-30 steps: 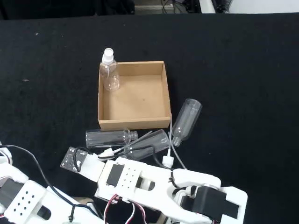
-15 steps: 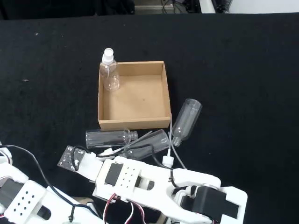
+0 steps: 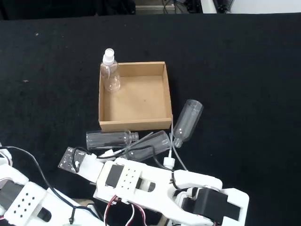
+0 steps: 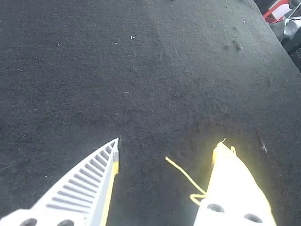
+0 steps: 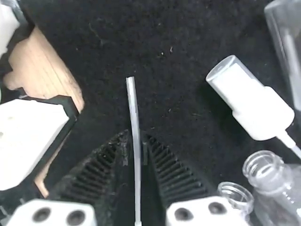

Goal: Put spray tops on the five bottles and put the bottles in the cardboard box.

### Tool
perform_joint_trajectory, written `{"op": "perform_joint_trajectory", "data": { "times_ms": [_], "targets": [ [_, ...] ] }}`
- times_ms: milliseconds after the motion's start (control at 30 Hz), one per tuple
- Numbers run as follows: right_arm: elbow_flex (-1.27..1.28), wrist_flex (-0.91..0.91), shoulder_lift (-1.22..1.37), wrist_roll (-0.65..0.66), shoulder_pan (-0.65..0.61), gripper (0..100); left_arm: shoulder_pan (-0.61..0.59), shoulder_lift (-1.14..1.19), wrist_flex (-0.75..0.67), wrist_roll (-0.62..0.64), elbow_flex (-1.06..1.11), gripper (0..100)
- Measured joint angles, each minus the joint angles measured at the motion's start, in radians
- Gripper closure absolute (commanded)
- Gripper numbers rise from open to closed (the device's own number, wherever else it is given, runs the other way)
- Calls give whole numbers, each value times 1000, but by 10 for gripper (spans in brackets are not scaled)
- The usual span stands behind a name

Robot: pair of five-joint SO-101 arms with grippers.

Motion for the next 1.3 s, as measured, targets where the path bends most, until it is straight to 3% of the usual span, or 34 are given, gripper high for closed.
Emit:
{"op": "perform_joint_trajectory", "data": {
  "times_ms": [233, 467, 733, 967, 1133, 1300],
  "targets": [
    [0, 6, -6, 0, 0, 988, 0, 0, 0, 0, 0, 773],
    [5, 91, -198, 0, 5, 988, 0, 0, 0, 0, 0, 773],
    [41, 157, -423, 57, 195, 988, 0, 0, 0, 0, 0, 773],
    [41, 318, -701, 60, 216, 985, 0, 0, 0, 0, 0, 773],
    [87, 384, -852, 95, 216, 884, 0, 0, 0, 0, 0, 773],
    [190, 384, -856, 149, 216, 886, 0, 0, 0, 0, 0, 773]
  ]
}}
